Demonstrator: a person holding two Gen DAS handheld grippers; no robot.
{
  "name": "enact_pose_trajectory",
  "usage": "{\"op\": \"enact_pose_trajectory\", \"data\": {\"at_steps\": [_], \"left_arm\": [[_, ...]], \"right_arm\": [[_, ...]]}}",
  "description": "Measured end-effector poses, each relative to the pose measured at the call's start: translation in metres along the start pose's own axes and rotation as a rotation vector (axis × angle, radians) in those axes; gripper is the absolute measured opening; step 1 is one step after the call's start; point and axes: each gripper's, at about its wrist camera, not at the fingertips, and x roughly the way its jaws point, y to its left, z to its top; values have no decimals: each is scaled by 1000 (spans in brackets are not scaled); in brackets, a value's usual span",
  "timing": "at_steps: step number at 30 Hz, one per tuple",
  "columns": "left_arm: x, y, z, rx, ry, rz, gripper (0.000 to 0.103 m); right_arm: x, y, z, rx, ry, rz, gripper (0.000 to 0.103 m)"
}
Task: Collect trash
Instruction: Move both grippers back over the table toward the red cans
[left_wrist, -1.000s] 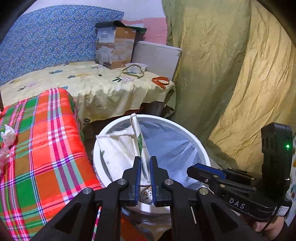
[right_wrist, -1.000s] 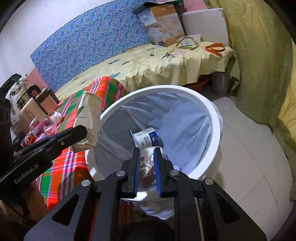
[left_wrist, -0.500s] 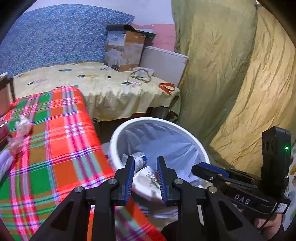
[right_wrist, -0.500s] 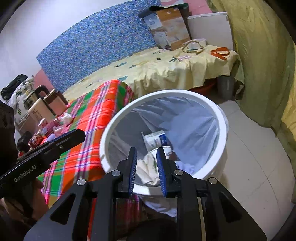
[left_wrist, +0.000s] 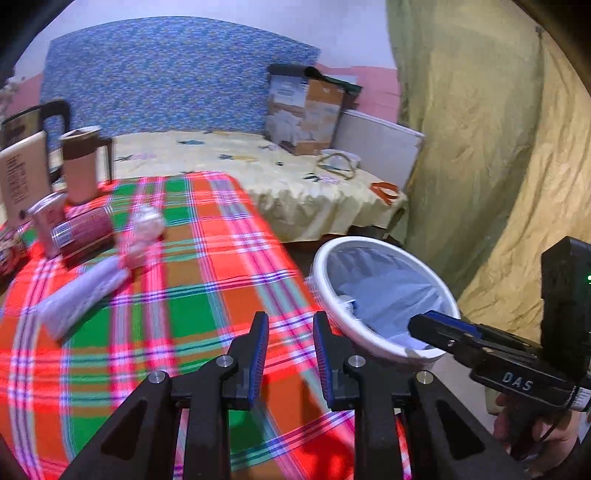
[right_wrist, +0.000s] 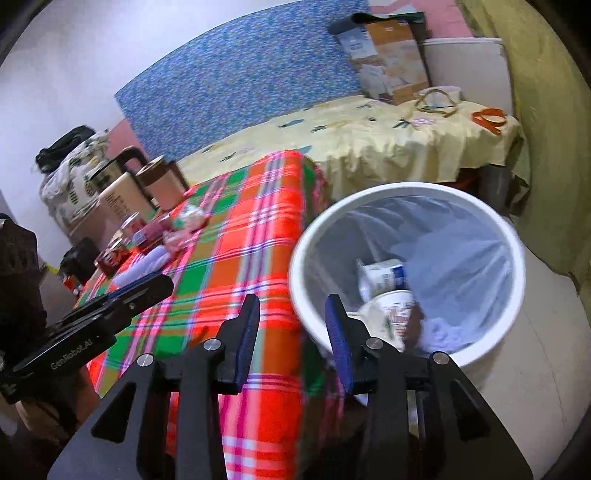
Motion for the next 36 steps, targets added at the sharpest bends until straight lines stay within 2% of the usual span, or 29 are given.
{"op": "enact_pose_trajectory", "data": {"at_steps": [13,20,26,30,34,36], "left_arm": [[-46,73,-24,-84,-30,145,24],[-64,116,-26,-141,-36,230,24],[-79,153,-20,-167,-58,302,25],[-85,178,-12,-171,-75,353,31],[-88,206,-1,-158,-96,415,31],[-88,221,5,-164,-99,432,36]], "right_arm": [[20,60,-6,-104,50,119,42],[36,92,-3,-157,89,147,42],[48,110,2,-186,103,150,42],[52,120,7,-196,103,164,42],[59,134,13,-216,98,174,42],[63,139,16,-225,94,177,44]]}}
